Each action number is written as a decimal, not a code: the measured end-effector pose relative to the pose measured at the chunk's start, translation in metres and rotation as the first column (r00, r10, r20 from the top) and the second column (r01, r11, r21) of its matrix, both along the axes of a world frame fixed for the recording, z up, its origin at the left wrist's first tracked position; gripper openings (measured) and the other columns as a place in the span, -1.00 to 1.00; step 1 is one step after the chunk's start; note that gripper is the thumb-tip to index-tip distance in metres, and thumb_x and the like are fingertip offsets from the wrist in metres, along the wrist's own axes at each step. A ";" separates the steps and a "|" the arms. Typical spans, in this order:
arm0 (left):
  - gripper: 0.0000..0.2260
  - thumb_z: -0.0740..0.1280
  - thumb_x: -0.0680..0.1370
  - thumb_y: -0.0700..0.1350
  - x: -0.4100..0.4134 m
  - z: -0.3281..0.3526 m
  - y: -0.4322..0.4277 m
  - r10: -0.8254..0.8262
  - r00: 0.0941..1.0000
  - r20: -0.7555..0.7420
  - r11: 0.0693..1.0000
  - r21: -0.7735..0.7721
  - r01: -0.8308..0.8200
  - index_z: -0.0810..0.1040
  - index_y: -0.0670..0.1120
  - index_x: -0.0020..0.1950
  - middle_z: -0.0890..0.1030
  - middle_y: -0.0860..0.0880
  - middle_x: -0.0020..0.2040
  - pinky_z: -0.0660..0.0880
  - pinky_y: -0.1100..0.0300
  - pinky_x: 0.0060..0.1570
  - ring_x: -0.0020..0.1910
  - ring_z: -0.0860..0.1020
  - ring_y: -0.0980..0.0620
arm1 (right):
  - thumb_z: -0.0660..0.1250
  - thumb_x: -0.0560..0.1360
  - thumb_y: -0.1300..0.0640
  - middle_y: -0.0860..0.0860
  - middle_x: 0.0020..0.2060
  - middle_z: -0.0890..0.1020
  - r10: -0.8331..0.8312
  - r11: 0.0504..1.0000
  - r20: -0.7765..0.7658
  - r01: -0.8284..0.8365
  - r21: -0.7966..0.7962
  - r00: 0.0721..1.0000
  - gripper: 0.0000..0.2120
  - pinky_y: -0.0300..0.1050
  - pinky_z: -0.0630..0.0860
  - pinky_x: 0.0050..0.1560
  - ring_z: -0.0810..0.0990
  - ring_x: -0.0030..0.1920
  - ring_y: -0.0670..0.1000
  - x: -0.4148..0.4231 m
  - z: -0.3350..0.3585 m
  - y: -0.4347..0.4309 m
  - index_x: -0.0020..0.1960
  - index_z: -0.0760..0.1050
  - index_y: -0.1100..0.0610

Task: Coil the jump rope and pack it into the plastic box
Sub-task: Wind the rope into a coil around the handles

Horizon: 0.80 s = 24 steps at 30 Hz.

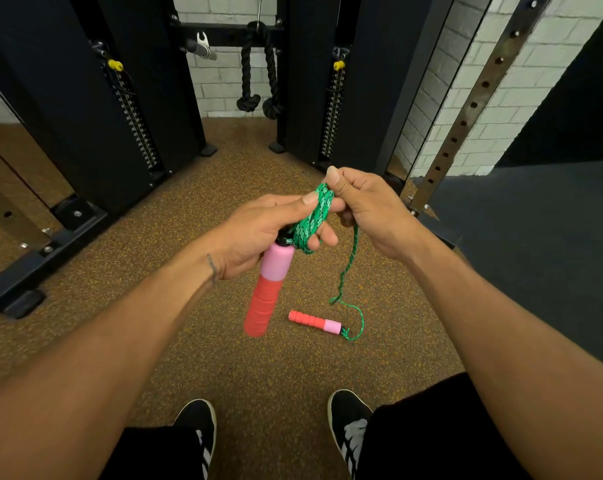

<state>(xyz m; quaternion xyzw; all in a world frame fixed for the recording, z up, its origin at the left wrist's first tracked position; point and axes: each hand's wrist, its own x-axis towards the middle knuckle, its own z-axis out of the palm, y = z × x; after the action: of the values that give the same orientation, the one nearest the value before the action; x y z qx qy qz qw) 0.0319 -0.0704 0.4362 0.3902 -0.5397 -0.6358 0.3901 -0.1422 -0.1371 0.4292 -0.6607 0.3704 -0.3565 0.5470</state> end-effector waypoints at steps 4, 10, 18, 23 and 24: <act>-0.64 0.12 0.65 -0.04 -0.002 0.000 0.000 0.037 0.999 -0.029 0.999 0.012 -0.036 0.56 -0.20 0.28 0.68 -0.12 -0.19 0.51 0.32 -0.17 -0.30 0.53 0.08 | 0.22 0.64 -0.07 0.09 -0.32 0.39 0.011 0.998 -0.048 -0.008 0.063 0.999 -0.70 -0.21 0.22 -0.37 0.27 -0.39 -0.10 0.000 -0.005 -0.003 -0.17 0.55 0.04; -0.63 0.10 0.68 -0.07 -0.006 0.002 -0.001 0.146 0.986 -0.084 0.989 -0.006 -0.147 0.54 -0.27 0.27 0.67 -0.11 -0.24 0.50 0.34 -0.25 -0.36 0.51 0.10 | 0.19 0.67 0.14 0.00 -0.35 0.45 0.027 0.996 -0.095 -0.019 0.090 0.995 -0.77 -0.21 0.27 -0.37 0.33 -0.42 -0.13 0.001 -0.015 -0.007 -0.08 0.57 0.05; -0.60 0.08 0.68 0.01 -0.006 0.005 -0.003 0.232 0.959 -0.160 0.972 0.005 -0.234 0.58 -0.22 0.24 0.62 -0.04 -0.32 0.46 0.37 -0.32 -0.40 0.46 0.14 | 0.18 0.67 -0.04 -0.01 -0.32 0.50 0.131 0.982 -0.124 -0.112 0.150 0.984 -0.74 -0.18 0.35 -0.32 0.41 -0.39 -0.12 0.003 -0.021 -0.003 -0.05 0.56 0.04; -0.59 0.08 0.68 0.05 -0.003 0.008 -0.005 0.272 0.936 -0.223 0.962 0.028 -0.273 0.58 -0.17 0.28 0.63 -0.03 -0.28 0.49 0.28 -0.30 -0.38 0.49 0.14 | 0.22 0.66 -0.02 -0.02 -0.30 0.54 0.233 0.951 -0.199 -0.181 0.249 0.952 -0.82 -0.18 0.44 -0.32 0.48 -0.36 -0.09 0.006 -0.027 0.002 0.08 0.55 0.04; -0.59 0.08 0.68 0.07 -0.003 0.008 -0.005 0.275 0.935 -0.224 0.961 0.032 -0.275 0.58 -0.14 0.28 0.64 -0.02 -0.26 0.50 0.26 -0.31 -0.37 0.50 0.15 | 0.20 0.67 0.01 -0.01 -0.28 0.55 0.268 0.943 -0.223 -0.208 0.260 0.937 -0.83 -0.19 0.45 -0.31 0.49 -0.35 -0.09 0.006 -0.027 0.004 0.06 0.54 0.01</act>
<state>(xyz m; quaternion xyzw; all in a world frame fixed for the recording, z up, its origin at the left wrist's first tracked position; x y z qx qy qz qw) 0.0287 -0.0755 0.4441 0.3867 -0.4320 -0.6153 0.5341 -0.1361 -0.1328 0.4021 -0.6725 0.3936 -0.1534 0.6077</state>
